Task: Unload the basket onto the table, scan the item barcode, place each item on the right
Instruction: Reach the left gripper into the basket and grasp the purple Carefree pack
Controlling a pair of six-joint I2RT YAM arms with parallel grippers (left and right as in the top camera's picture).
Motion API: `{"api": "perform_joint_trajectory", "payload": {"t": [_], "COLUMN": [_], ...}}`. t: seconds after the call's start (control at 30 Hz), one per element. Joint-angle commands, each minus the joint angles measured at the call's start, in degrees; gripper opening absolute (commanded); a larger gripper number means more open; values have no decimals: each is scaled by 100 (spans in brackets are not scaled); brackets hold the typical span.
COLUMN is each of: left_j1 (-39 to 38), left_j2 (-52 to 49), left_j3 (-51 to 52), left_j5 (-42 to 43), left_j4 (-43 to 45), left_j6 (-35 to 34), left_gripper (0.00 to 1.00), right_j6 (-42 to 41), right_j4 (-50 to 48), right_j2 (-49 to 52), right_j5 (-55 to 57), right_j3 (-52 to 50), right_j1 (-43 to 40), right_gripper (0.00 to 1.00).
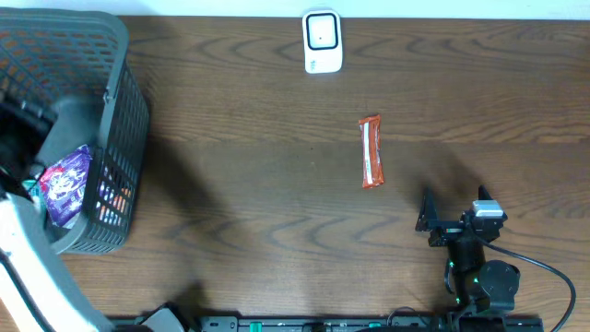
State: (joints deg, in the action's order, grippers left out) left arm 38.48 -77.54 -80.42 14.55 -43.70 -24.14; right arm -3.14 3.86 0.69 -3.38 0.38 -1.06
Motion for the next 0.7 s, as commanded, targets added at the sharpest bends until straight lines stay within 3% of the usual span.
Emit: {"api": "perform_joint_trajectory", "payload": {"t": [0.0,0.13,0.67], "left_j1": [39,-122,-1231], "left_j2": [-555,-1189,-3021], "left_j3": [37,42,50], "left_j5": [-691,-796,-3075], "left_j4": [-192,-251,-260], "left_j6": [435,651,654], "left_gripper": [76,76,77], "right_j6": [87,87,87], "right_j4": [22,22,22], "right_j2": [-35,-35,-35], "right_j5": [4,4,4], "right_j3": [-7,-7,-7], "right_j1": [-24,-24,-24], "right_gripper": [99,99,99]}}
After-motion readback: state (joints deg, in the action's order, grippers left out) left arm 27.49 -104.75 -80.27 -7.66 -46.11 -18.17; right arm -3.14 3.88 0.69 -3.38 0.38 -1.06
